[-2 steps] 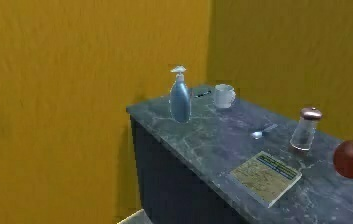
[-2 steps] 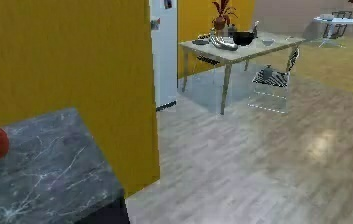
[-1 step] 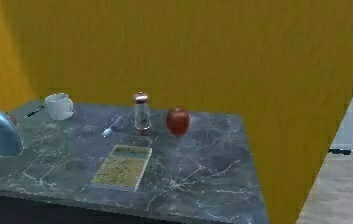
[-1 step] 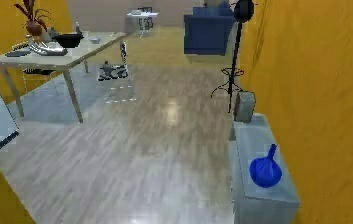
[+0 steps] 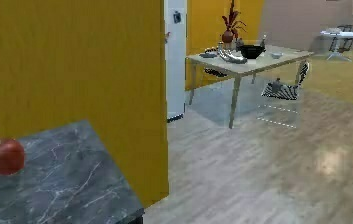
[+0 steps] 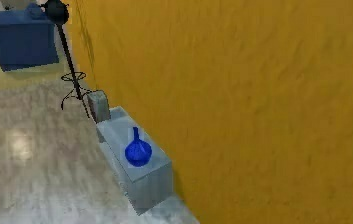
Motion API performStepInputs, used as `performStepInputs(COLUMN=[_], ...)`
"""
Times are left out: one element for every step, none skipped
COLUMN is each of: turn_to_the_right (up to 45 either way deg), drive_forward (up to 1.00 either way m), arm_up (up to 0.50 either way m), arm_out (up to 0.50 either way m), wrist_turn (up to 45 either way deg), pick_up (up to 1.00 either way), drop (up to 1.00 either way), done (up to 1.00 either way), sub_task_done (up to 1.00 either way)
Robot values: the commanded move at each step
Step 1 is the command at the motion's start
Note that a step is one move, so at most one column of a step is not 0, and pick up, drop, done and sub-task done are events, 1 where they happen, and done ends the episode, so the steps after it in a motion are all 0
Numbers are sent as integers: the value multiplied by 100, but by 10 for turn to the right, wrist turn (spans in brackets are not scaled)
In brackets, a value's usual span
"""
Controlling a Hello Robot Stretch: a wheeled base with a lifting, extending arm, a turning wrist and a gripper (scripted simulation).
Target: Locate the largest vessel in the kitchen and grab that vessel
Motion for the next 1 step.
performStepInputs(turn_to_the_right=[450], drive_forward=[0], arm_up=[0], arm_out=[0], wrist_turn=[0], pick_up=[0], drop=[0], done=[0], sub_task_done=[0])
